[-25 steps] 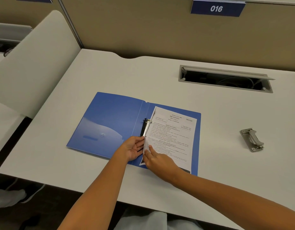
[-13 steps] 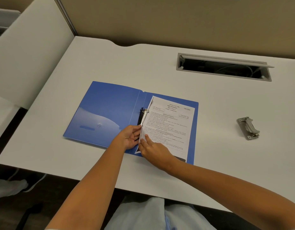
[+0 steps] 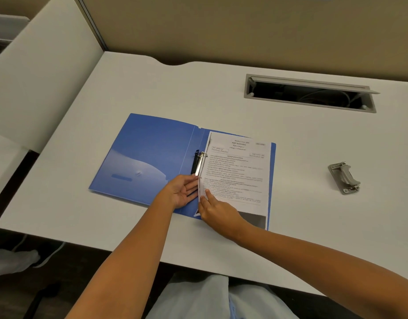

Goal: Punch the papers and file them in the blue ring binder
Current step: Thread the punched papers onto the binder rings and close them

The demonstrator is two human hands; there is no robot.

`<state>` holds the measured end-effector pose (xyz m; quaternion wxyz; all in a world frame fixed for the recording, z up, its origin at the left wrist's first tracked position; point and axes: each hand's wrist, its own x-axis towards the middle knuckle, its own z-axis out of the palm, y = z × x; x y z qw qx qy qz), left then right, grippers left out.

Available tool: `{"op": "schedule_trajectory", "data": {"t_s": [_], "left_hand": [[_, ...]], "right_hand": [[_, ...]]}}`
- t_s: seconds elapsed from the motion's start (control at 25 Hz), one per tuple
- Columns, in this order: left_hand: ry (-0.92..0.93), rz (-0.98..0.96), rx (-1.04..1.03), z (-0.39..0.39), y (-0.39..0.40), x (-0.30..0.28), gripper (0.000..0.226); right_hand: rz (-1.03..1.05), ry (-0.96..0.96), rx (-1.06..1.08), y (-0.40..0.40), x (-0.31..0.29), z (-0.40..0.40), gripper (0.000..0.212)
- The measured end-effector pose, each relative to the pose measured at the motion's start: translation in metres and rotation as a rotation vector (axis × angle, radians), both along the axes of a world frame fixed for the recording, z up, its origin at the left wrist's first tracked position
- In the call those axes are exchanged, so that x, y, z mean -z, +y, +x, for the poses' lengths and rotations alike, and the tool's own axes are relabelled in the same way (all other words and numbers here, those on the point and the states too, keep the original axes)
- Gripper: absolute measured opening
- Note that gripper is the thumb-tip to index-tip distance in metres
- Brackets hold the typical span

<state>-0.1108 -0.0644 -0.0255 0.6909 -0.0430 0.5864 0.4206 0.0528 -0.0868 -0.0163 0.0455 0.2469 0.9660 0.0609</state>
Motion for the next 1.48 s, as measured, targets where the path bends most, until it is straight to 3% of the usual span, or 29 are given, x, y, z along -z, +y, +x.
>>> {"op": "schedule_trajectory", "data": {"t_s": [0.52,0.76,0.96,1.12,1.32,1.48], "left_hand": [[0.162,-0.01,0.138,0.004,0.003,0.006,0.022],[0.553,0.062,0.163,0.006,-0.003,0.021,0.028],[0.905,0.037,0.306,0.007,-0.004,0.02,0.031],[1.036,-0.013,0.453,0.004,-0.004,0.019,0.044],[1.086,-0.07,0.54,0.002,-0.003,0.02,0.049],[1.289,0.001,0.548,0.003,-0.007,0.01,0.043]], "right_hand": [[-0.085,0.146,0.007,-0.011,0.021,0.014,0.062],[-0.185,0.232,0.047,-0.013,0.034,0.012,0.061],[-0.227,0.228,0.04,-0.007,0.046,0.022,0.05],[-0.364,0.244,0.085,-0.004,0.04,0.026,0.066],[-0.531,0.541,0.488,0.008,0.047,0.022,0.065],[-0.538,0.559,0.655,0.026,0.055,0.019,0.074]]}}
